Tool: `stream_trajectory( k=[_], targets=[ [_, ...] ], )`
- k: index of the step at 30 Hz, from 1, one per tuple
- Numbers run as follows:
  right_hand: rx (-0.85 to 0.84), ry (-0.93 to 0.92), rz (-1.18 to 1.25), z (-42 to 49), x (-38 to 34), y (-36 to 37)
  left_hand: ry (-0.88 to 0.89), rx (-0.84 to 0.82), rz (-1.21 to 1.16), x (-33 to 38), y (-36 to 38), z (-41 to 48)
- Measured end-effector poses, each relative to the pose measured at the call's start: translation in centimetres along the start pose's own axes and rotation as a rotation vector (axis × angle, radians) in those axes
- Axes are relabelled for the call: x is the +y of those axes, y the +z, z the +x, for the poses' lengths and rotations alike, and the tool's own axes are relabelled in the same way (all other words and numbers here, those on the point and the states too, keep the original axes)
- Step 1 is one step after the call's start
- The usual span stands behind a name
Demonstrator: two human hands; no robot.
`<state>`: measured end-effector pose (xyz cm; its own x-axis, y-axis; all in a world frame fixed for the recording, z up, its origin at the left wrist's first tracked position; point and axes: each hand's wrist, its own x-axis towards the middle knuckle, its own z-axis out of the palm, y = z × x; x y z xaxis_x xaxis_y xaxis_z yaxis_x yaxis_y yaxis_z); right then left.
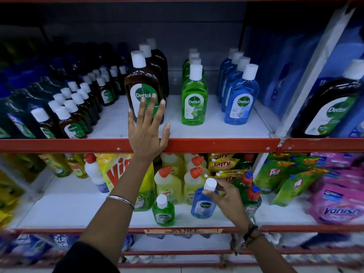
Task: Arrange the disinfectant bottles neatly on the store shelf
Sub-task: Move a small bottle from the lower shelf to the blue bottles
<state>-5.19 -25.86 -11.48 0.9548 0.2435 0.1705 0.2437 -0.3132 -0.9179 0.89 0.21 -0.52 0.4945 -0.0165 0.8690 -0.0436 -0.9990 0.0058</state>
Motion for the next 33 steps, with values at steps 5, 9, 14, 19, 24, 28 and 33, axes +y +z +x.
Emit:
stream_trajectory(
  k=[5,9,14,19,24,28,33],
  targets=[
    [0.106,-0.188,0.095,1.7,-6.7,-3.7,0.012,0.0,0.003,0.0,-0.1,-0.2],
    [0.244,-0.374,0.175,3.9,-11.9,-7.2,0.008,0.001,-0.019,-0.1,-0.2,-0.1],
    [0.379,-0.538,0.252,7.4,-17.2,-11.4,0.005,-0.016,-0.021,0.0,-0.2,-0.1],
    [0.463,-0.558,0.181,11.0,-17.6,-13.5,0.006,-0.016,-0.008,-0.1,-0.2,-0.1],
    [0.458,-0.487,0.111,13.0,-15.7,-13.5,0.009,-0.004,-0.004,-0.1,-0.2,0.0],
    [0.457,-0.449,0.092,13.2,-14.8,-13.2,0.013,0.004,-0.005,-0.1,0.0,-0.1],
    [0.461,-0.416,0.082,13.3,-15.2,-13.0,0.008,0.017,-0.01,-0.1,-0.1,0.0]
  ],
)
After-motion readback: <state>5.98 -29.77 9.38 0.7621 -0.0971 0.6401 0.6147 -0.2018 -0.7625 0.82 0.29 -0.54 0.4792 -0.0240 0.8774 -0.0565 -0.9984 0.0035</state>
